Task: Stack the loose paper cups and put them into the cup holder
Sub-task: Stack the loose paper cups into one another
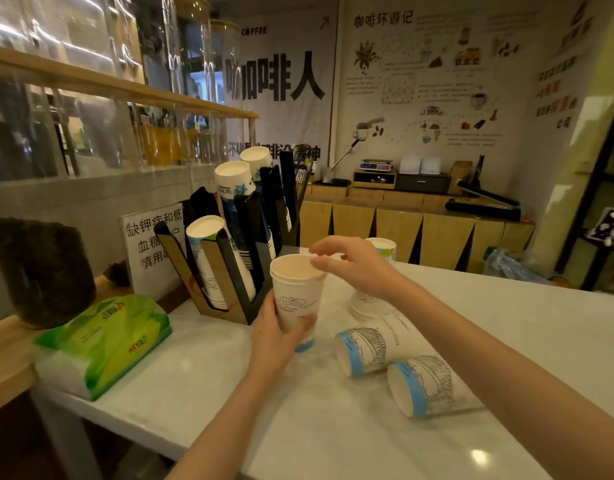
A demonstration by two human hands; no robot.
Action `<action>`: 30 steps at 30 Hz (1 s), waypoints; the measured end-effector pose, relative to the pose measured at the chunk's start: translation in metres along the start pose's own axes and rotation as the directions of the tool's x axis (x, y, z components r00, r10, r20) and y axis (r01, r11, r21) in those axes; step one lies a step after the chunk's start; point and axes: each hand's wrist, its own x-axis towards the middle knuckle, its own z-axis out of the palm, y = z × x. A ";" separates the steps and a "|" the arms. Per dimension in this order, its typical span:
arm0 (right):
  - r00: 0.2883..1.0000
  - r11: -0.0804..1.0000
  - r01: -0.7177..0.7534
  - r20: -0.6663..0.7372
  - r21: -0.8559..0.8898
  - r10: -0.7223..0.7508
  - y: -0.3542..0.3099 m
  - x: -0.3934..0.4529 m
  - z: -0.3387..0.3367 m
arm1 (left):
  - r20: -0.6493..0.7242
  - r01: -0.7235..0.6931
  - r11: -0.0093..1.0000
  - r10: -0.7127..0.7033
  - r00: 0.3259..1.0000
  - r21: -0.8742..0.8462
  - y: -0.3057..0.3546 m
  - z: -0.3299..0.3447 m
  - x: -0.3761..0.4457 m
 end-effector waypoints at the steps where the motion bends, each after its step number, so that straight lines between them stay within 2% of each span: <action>1: 0.999 0.999 -0.041 -0.020 -0.030 0.040 0.007 -0.007 -0.008 | 0.012 -0.011 1.000 0.010 1.000 0.001 0.001 0.001 0.000; 3: 0.990 0.988 -0.136 -0.054 -0.068 0.132 0.023 -0.024 -0.025 | -0.029 -0.028 1.000 0.028 0.999 0.011 0.004 0.001 -0.002; 5: 0.969 0.966 -0.243 -0.070 -0.084 0.237 0.037 -0.043 -0.039 | -0.164 -0.079 0.994 0.089 0.982 0.070 0.017 0.000 -0.009; 6: 0.953 0.950 -0.298 -0.077 -0.091 0.292 0.044 -0.052 -0.046 | -0.230 -0.145 0.981 0.172 0.958 0.133 0.027 0.000 -0.013; 8: 0.910 0.904 -0.414 -0.089 -0.106 0.406 0.056 -0.071 -0.056 | -0.274 -0.309 0.909 0.384 0.882 0.280 0.049 0.002 -0.021; 11: 0.828 0.817 -0.561 -0.104 -0.137 0.551 0.069 -0.097 -0.064 | -0.159 -0.510 0.755 0.611 0.776 0.411 0.075 0.018 -0.026; 13: 0.775 0.743 -0.629 -0.111 -0.227 0.622 0.075 -0.110 -0.068 | 0.037 -0.609 0.670 0.659 0.751 0.424 0.091 0.035 -0.028; 14: 0.751 0.706 -0.652 -0.112 -0.277 0.651 0.078 -0.116 -0.069 | 0.167 -0.626 0.669 0.619 0.767 0.400 0.099 0.043 -0.029; 16: 0.690 0.634 -0.709 -0.117 -0.311 0.714 0.081 -0.127 -0.072 | 0.421 -0.581 0.721 0.426 0.801 0.376 0.107 0.060 -0.029; 18: 0.629 0.579 -0.765 -0.135 -0.283 0.765 0.082 -0.137 -0.073 | 0.574 -0.520 0.721 0.208 0.792 0.457 0.109 0.076 -0.026; 21: 0.555 0.522 -0.827 -0.151 -0.211 0.818 0.084 -0.149 -0.069 | 0.630 -0.516 0.637 0.059 0.774 0.573 0.108 0.089 -0.020; 24: 0.476 0.476 -0.879 -0.096 -0.028 0.874 0.086 -0.156 -0.064 | 0.631 -0.497 0.606 -0.010 0.776 0.621 0.101 0.095 -0.018; 27: 0.459 0.462 -0.882 -0.051 0.094 0.887 0.089 -0.155 -0.062 | 0.629 -0.468 0.630 -0.044 0.776 0.620 0.095 0.096 -0.016; 30: 0.470 0.476 -0.869 -0.077 0.134 0.879 0.092 -0.150 -0.062 | 0.609 -0.463 0.640 -0.010 0.793 0.613 0.094 0.092 -0.015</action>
